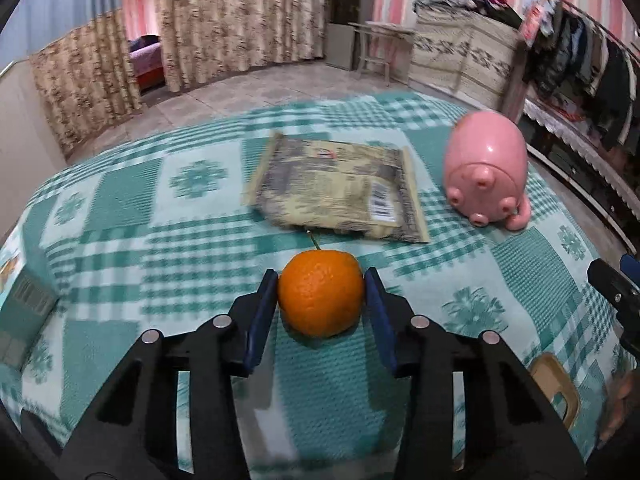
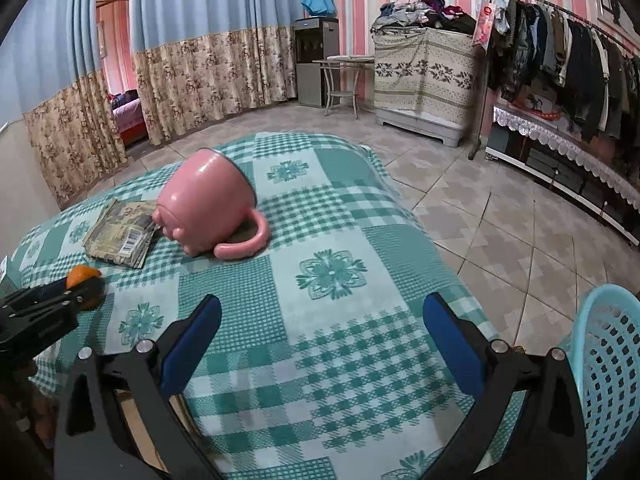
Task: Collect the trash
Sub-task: 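Grasp the snack packet with the right tool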
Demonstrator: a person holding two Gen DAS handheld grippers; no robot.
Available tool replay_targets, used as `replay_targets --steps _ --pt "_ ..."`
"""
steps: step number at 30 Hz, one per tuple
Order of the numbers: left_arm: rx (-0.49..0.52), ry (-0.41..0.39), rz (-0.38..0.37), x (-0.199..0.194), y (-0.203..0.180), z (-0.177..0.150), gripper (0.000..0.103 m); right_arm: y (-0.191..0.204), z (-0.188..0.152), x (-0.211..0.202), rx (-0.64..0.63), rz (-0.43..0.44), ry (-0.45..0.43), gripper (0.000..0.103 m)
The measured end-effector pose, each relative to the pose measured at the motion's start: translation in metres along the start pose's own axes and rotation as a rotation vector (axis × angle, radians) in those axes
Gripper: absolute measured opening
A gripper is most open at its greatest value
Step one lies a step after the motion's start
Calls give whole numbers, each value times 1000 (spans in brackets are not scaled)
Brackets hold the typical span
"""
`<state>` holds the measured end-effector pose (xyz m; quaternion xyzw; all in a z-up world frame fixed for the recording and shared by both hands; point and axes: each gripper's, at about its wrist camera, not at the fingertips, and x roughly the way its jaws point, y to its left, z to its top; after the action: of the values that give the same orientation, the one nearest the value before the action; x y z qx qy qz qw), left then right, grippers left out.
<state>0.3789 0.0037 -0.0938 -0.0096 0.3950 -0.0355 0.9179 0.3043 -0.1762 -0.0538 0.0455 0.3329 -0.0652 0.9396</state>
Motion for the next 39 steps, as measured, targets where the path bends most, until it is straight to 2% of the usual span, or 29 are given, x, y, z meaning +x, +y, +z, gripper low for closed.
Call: replay_targets --steps 4,8,9,14,17,21,25,26,28,32,33,35,36,37,38,39 --pt "-32 -53 65 -29 32 -10 43 25 -4 -5 -66 47 -6 98" --pt "-23 -131 255 -52 68 -25 43 53 -7 -14 -120 130 -17 98" --pt "-30 -134 275 -54 75 -27 43 61 -8 -17 -135 152 -22 98" --pt "-134 -172 293 -66 109 -30 43 107 -5 -22 -242 214 -26 98" --pt "-179 -156 249 -61 124 -30 43 137 -3 -13 -284 233 6 98" --pt "-211 -144 244 -56 132 -31 43 174 8 8 -320 231 61 98" --pt "-231 -154 273 -54 136 -30 43 207 17 22 -450 171 71 96" --pt "-238 -151 270 -52 137 -30 43 212 19 27 -470 159 75 95" --pt "-244 -143 265 -50 138 -30 43 220 21 38 -487 155 108 84" --pt "-249 -138 256 -50 139 -31 43 233 21 58 -517 128 135 82" --pt "-249 -137 254 -50 139 -31 43 237 20 63 -522 119 142 78" --pt "-253 -133 251 -49 140 -31 43 235 22 73 -493 141 162 76" --pt "-254 -131 249 -48 139 -31 43 234 24 74 -479 152 167 72" --pt "-257 -129 246 -47 140 -31 43 232 26 76 -468 176 176 62" --pt "-257 -126 244 -47 140 -32 43 233 27 76 -471 191 178 57" --pt "-256 -124 242 -47 140 -32 43 233 27 76 -481 192 175 45"
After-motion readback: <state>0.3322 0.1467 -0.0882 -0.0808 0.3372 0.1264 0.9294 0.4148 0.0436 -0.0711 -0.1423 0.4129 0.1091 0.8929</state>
